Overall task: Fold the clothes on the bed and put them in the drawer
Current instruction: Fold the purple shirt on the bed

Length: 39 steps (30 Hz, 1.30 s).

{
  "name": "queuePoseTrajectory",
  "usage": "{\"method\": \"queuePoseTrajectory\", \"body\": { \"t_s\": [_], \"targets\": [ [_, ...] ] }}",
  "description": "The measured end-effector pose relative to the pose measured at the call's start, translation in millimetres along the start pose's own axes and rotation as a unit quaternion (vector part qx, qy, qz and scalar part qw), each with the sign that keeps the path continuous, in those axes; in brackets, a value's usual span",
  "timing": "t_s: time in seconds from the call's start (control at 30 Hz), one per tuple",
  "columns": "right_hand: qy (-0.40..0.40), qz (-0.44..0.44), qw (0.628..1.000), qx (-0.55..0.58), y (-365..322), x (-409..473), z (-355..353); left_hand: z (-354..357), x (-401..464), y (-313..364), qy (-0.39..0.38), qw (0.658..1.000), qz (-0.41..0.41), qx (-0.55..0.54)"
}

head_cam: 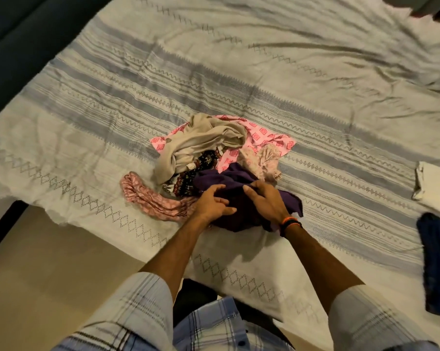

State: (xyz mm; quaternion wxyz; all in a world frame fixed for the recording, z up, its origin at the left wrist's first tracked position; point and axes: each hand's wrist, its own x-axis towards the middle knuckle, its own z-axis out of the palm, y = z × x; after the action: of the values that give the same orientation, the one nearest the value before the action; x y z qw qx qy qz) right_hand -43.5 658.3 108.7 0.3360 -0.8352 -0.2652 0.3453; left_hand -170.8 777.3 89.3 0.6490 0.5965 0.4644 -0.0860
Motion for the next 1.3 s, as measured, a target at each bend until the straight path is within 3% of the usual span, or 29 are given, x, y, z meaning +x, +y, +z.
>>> {"method": "queuePoseTrajectory", "body": {
  "t_s": [0.23,0.47,0.57,0.67,0.93,1.07,1.17,1.3],
  "targets": [
    [0.037,-0.110,0.990,0.074,-29,-24,-74,48,-46,45,0.057,0.984,0.161,0.044],
    [0.051,-0.185,0.965,0.177,-46,-70,-156,105,-98,99,0.205,0.936,0.253,0.131],
    [0.051,-0.188,0.948,0.253,-48,-92,-185,123,-115,126,0.247,0.919,0.286,0.114],
    [0.058,-0.196,0.943,0.263,-39,-106,-211,139,-135,157,0.239,0.917,0.313,0.064],
    [0.097,-0.168,0.979,0.063,-8,-122,-267,160,-163,232,0.187,0.908,0.374,-0.020],
    [0.052,-0.181,0.975,0.120,-4,-125,-289,159,-160,256,0.159,0.904,0.392,-0.064],
    [0.096,-0.199,0.962,0.163,-10,-124,-304,155,-159,268,0.165,0.905,0.384,-0.079],
    [0.121,-0.202,0.947,0.220,-29,-121,-317,147,-148,272,0.200,0.928,0.314,0.011]
  ]
}}
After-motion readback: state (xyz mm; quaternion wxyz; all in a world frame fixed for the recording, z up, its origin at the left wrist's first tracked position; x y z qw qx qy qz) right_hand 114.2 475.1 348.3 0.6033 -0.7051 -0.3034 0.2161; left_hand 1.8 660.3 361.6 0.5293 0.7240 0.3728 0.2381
